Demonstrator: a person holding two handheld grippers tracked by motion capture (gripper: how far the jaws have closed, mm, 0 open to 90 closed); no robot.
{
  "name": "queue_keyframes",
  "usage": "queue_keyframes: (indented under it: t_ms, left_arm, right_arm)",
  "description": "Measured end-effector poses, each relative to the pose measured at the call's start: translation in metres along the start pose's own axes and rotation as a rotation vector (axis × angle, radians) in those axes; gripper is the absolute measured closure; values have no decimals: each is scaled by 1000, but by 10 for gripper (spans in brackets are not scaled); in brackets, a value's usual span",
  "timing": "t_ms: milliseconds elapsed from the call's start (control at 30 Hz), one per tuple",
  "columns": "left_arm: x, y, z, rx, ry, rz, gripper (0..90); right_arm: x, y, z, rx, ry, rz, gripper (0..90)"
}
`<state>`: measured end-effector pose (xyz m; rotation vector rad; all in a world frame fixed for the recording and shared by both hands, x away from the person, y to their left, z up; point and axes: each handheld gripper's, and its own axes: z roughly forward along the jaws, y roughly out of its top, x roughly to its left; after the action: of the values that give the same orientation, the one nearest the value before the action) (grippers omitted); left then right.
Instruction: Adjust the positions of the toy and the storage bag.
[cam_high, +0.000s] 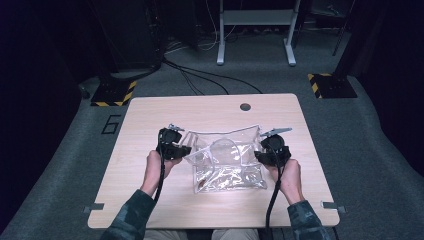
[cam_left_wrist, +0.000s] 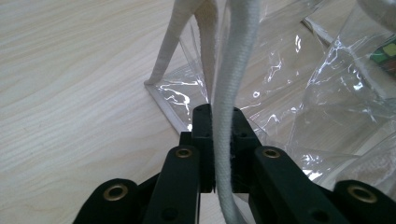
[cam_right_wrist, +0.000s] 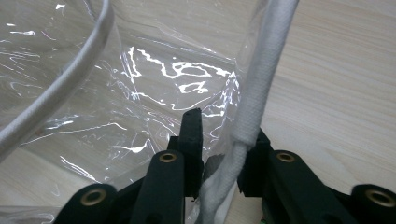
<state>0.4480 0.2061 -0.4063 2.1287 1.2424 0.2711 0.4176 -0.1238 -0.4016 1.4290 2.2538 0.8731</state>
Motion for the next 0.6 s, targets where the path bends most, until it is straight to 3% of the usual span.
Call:
queue_keyframes:
  t_ms: [33,167,233,600]
  left_arm:
    - [1,0,0,-2,-2,-1,865]
    - [2,0,-2,-9,-1,7,884]
    - [3,1,-4,-5,0,23,885]
    - [16,7,-10,-16,4,30,887]
  right_arm:
    - [-2,-1,-1,2,2,-14,766]
    - [-6,-2,-4,-14,2,10,819]
    - [-6,-3,-4,-23,-4,7,826]
    - [-16,2,-14,-31,-16,-1,871]
